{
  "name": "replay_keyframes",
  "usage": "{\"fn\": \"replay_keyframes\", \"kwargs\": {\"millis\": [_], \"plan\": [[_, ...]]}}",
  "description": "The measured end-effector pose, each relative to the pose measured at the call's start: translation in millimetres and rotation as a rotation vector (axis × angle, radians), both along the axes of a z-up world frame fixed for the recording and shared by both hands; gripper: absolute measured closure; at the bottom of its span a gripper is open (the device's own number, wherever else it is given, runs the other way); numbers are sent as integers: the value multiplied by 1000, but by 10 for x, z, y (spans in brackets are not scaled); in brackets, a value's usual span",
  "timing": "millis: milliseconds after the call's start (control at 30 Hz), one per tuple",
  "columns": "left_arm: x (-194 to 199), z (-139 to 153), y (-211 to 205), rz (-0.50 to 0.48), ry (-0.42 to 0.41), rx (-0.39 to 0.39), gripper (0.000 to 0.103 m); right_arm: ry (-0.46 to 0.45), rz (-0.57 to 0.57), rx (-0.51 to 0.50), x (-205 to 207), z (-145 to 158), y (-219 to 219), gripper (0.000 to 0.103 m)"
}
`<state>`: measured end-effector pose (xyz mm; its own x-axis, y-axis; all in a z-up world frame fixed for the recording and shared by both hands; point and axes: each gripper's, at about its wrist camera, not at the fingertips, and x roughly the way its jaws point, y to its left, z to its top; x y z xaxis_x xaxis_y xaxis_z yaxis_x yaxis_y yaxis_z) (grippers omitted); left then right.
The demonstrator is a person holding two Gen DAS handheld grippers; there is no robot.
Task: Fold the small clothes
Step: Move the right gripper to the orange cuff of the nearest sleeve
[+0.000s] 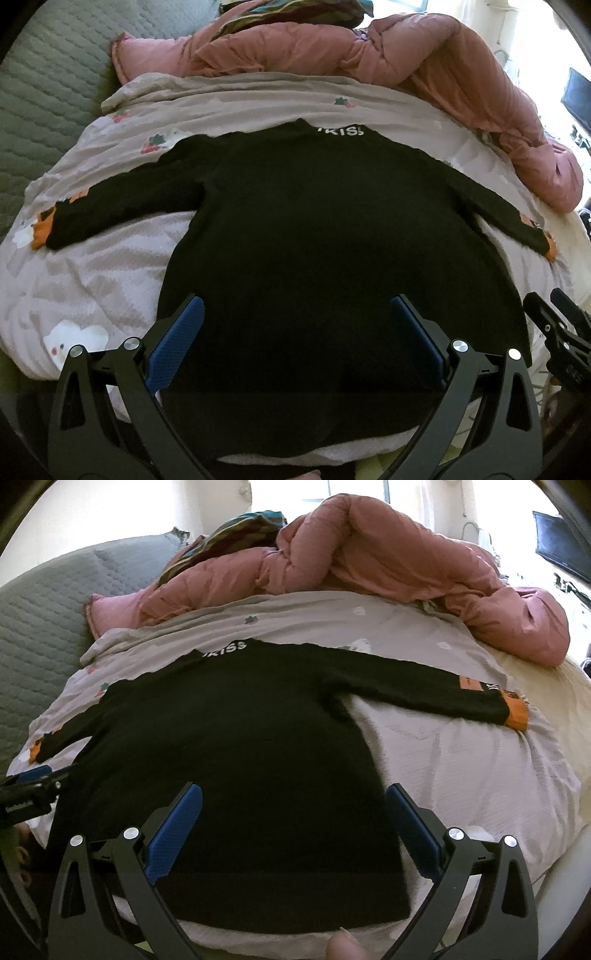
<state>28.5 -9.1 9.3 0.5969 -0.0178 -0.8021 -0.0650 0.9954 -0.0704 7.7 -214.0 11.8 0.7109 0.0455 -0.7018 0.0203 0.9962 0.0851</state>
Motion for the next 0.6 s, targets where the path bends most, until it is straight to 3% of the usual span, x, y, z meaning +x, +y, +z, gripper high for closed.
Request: {"fn": "replay_keyframes", "kwargs": {"millis": [600], "plan": [[535,204,-350,-79,-38,25,9,-22,-157,24,221,20,-722,4]]}}
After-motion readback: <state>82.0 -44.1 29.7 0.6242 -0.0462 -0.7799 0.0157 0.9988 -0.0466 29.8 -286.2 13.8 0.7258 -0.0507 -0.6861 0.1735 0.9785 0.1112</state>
